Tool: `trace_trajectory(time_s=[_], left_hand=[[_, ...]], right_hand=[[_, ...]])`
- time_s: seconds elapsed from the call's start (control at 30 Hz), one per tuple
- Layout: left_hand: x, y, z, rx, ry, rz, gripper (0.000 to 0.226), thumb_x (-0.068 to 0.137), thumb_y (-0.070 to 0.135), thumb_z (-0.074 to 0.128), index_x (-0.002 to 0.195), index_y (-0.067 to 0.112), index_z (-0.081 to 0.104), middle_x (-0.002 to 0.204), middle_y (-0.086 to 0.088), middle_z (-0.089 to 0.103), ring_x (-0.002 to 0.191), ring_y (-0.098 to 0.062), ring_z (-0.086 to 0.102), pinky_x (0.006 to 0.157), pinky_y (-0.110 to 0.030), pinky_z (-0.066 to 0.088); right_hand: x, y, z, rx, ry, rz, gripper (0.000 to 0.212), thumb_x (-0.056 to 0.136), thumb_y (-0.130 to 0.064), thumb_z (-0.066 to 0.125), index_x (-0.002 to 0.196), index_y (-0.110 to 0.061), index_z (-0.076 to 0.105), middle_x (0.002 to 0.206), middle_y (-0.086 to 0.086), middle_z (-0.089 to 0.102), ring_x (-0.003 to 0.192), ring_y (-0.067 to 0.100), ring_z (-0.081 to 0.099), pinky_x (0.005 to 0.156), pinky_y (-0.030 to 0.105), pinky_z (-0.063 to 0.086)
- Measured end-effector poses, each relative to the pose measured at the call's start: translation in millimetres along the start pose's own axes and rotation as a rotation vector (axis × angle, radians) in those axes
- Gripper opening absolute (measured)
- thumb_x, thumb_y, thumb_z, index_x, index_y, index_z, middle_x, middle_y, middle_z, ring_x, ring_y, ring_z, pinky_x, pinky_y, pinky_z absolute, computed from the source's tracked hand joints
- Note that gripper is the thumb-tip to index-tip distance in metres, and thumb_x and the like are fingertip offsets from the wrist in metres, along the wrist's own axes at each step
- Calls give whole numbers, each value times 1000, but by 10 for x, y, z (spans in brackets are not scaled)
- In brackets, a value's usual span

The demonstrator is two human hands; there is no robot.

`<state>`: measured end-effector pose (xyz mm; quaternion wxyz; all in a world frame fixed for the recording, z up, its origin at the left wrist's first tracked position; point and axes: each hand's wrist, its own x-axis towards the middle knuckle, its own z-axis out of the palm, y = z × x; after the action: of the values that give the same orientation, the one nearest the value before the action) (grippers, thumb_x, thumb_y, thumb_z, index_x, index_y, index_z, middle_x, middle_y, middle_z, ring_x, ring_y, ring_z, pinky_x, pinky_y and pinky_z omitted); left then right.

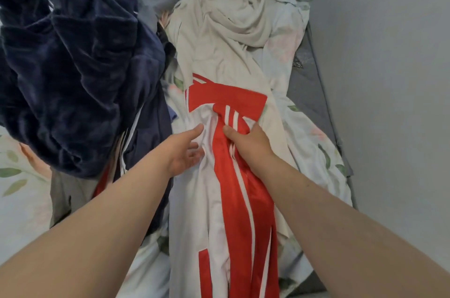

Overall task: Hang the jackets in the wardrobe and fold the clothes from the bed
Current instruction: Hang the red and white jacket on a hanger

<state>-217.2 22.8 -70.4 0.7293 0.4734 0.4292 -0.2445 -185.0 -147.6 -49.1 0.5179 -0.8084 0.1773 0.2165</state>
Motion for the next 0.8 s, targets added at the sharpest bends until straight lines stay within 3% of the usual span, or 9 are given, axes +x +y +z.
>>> trace_trajectory(time_s=[0.07, 0.1, 0.17, 0.2, 0.3, 0.43, 0.57, 0.7, 0.8], left_hand=[[62, -67, -24, 177, 84, -13, 54, 79, 50, 74, 109, 7, 63, 85, -6, 56, 66, -16, 54, 57, -27, 48], [85, -95, -55, 281, 130, -9, 63, 79, 54, 73, 117, 6, 61, 85, -6, 57, 68, -18, 54, 60, -27, 47], [135, -135, -132, 375, 175, 10, 91, 74, 62, 73, 141, 9, 41, 121, -9, 59, 99, -26, 60, 75, -32, 45], [126, -139, -155, 358, 182, 25, 106, 69, 68, 74, 148, 12, 30, 139, -8, 50, 113, -28, 55, 81, -35, 44], [150, -119, -154, 209, 177, 94, 131, 44, 88, 68, 151, 22, 28, 147, -5, 45, 125, -28, 52, 100, -44, 46], [61, -50, -30, 48, -36, -35, 103, 42, 85, 72, 119, 16, 66, 112, -9, 72, 96, -28, 72, 73, -39, 60], [-226, 37, 17, 62, -245, -90, 61, 66, 55, 83, 108, 12, 76, 111, -13, 72, 101, -32, 71, 90, -47, 56], [-748, 85, -19, 95, -177, 111, 38, 84, 25, 74, 118, 10, 68, 106, -11, 74, 97, -28, 72, 83, -39, 58], [-1259, 69, -120, 67, -61, 257, 26, 92, 16, 63, 117, 8, 68, 108, -11, 74, 103, -29, 70, 97, -46, 52]], right_hand=[[-37, 26, -4, 13, -74, 41, 16, 82, -38, 73, 87, -23, 70, 96, -1, 75, 91, 17, 71, 90, 35, 56], [-68, 33, -24, -2, -98, 57, 17, 84, -36, 70, 80, -19, 70, 91, 3, 76, 87, 20, 72, 90, 39, 57], [-128, 45, -63, -32, -116, 52, 27, 85, -33, 65, 85, -7, 72, 91, 13, 75, 87, 30, 72, 88, 47, 57], [-169, 51, -84, -27, -123, 40, 30, 85, -32, 64, 92, -4, 71, 93, 16, 74, 89, 32, 71, 88, 48, 56], [-286, 111, -155, 107, -188, 63, 16, 89, -26, 61, 94, -18, 73, 92, 4, 77, 87, 21, 74, 89, 44, 57], [-482, 146, -248, 483, -219, 202, 21, 90, -18, 58, 108, -18, 70, 96, 8, 77, 87, 24, 74, 79, 38, 58], [-726, 92, -410, 539, -221, 168, 38, 79, -17, 64, 117, -20, 66, 106, 8, 75, 95, 30, 72, 85, 46, 58], [-1045, -74, -605, 480, -169, 42, 44, 80, 0, 61, 116, -27, 60, 98, 1, 75, 86, 23, 74, 70, 36, 61], [-1399, -302, -717, 455, -188, 7, 62, 66, -9, 67, 118, -41, 58, 102, -6, 74, 90, 20, 74, 70, 35, 60]])
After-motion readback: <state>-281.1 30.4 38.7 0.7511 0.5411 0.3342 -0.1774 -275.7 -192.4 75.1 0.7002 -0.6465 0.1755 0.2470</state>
